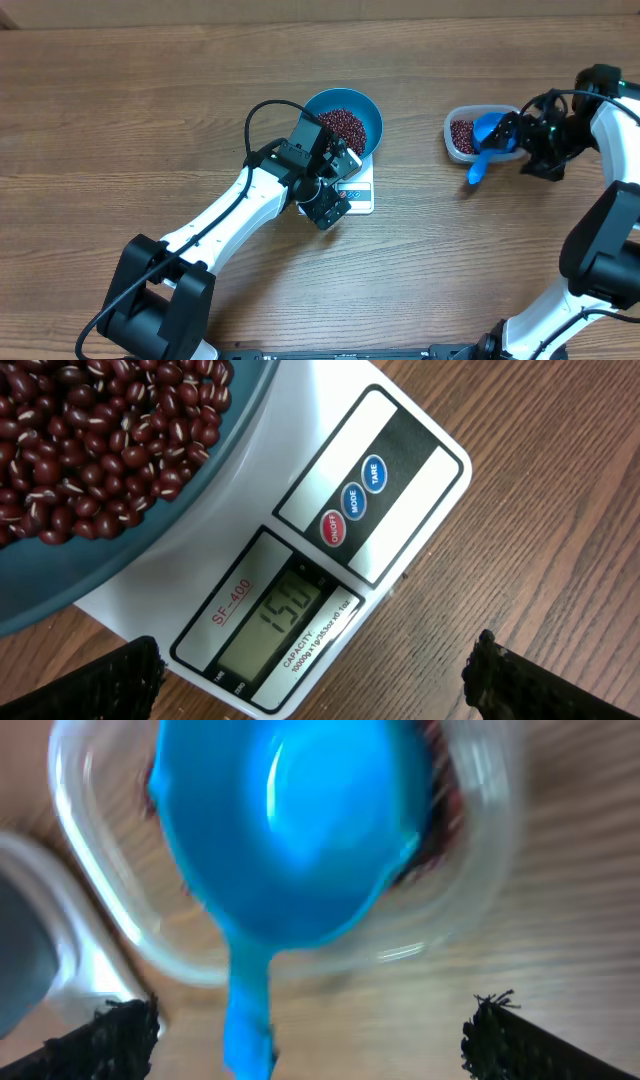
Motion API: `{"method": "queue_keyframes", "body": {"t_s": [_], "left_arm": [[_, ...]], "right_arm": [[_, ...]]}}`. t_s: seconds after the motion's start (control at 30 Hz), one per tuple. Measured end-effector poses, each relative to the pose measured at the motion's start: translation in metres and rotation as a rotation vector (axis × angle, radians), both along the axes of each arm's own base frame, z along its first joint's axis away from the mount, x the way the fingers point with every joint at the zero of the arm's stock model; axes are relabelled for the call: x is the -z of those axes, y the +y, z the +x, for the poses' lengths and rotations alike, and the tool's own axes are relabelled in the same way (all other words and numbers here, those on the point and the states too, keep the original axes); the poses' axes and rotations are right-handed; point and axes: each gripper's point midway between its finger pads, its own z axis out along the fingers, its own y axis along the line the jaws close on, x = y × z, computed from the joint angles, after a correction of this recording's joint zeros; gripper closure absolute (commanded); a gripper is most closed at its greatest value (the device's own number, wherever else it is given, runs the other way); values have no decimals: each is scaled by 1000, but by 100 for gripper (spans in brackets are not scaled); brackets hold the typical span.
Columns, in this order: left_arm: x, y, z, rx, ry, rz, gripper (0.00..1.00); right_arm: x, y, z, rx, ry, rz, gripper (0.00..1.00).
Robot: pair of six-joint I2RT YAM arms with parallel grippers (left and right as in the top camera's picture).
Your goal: Scoop item into bowl and weigh 150g on scale
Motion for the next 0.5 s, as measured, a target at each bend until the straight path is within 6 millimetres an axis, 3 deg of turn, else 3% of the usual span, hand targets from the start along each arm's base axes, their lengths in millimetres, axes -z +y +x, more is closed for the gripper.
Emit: {"method": "queue_keyframes", "body": {"t_s": [0.23, 0.5], "left_arm": [[0, 0, 0, 0, 0, 0, 0], [0, 0, 0, 0, 0, 0, 0]], "right_arm": [[2, -23, 30, 59, -101, -108, 0], [-2, -37, 52, 77, -193, -168, 0]]}}
